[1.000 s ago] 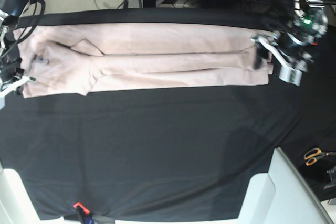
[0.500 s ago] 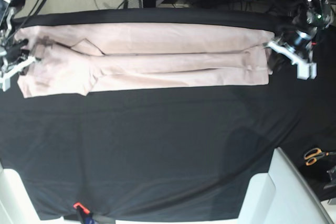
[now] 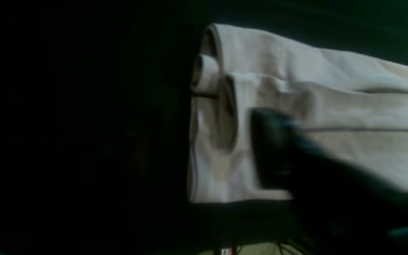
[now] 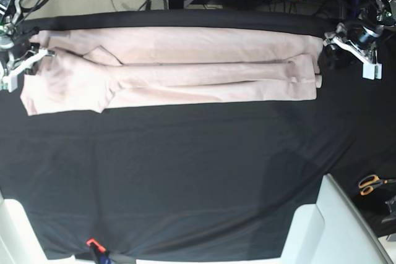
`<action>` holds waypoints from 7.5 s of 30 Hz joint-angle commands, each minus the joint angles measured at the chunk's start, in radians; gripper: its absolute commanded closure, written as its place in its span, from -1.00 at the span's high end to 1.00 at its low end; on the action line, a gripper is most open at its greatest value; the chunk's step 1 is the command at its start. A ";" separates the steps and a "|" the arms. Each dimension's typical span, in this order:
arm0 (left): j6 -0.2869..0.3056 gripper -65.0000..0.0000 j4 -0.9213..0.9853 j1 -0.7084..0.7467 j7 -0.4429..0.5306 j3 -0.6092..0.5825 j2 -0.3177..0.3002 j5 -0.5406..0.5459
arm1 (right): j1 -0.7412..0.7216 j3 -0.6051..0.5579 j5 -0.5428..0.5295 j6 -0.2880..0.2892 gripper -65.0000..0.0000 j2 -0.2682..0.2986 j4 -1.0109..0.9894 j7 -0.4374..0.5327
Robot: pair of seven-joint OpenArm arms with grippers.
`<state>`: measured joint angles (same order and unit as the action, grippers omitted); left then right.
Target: Fold the T-shirt properly
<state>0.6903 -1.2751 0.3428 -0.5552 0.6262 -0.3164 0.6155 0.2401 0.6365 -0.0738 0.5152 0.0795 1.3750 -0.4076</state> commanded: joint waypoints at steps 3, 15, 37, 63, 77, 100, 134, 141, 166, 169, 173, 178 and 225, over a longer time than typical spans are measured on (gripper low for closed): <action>0.008 0.68 0.058 -0.043 0.017 0.013 -0.026 0.008 | 0.002 0.004 -0.010 0.001 -0.98 0.015 0.017 0.022; 0.008 0.63 0.185 -0.143 0.019 -0.119 -0.046 0.010 | 0.014 0.004 -0.011 0.001 -0.98 0.015 0.019 0.022; 0.008 0.83 0.110 -0.101 0.013 -0.116 -0.054 0.019 | 0.011 -0.077 -0.008 0.001 -0.98 0.015 0.011 0.020; 0.008 0.83 0.209 -0.193 -0.022 -0.124 0.007 -0.052 | 0.006 -0.097 -0.011 -0.008 -0.98 -0.011 0.040 0.025; 0.008 0.44 0.211 -0.187 -0.024 -0.119 0.030 -0.090 | -0.008 -0.013 -0.010 -0.008 -0.98 -0.013 0.040 0.023; 0.008 -1.00 0.097 -0.158 -0.016 -0.122 0.036 -0.092 | 0.000 0.012 -0.011 0.000 -0.98 -0.036 0.146 0.020; -0.263 -1.00 -0.332 -0.078 -0.019 -0.776 0.242 -0.092 | -0.003 0.012 -0.008 -0.003 -0.98 -0.048 0.145 0.019; -0.263 -1.00 -0.220 -0.164 -0.016 -0.872 0.265 -0.092 | -0.003 0.013 -0.008 -0.003 -0.98 -0.048 0.145 0.019; -0.263 -1.00 -0.051 -0.285 -0.016 -0.946 0.357 -0.090 | -0.003 0.013 -0.008 -0.002 -0.98 -0.045 0.145 0.019; -0.263 -1.00 -0.050 -0.296 -0.018 -0.948 0.357 -0.088 | -0.003 0.013 -0.008 -0.002 -0.98 -0.045 0.145 0.019; -0.263 -1.00 -0.050 -0.297 -0.018 -0.948 0.357 -0.085 | -0.003 0.013 -0.008 -0.002 -0.98 -0.045 0.145 0.019; -0.261 -0.43 -0.050 -0.301 -0.019 -0.948 0.366 -0.082 | -0.003 0.009 -0.008 -0.002 -0.98 -0.045 0.145 0.019; -0.257 -1.00 -0.301 0.207 0.142 -0.180 -0.037 0.059 | -0.052 0.248 -0.883 0.183 0.52 0.171 -0.001 -0.638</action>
<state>0.4252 -1.5623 0.5510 -0.4374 0.4393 -0.3412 0.6590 0.1951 0.8772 -0.9386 0.6956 0.2264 1.3495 -1.0668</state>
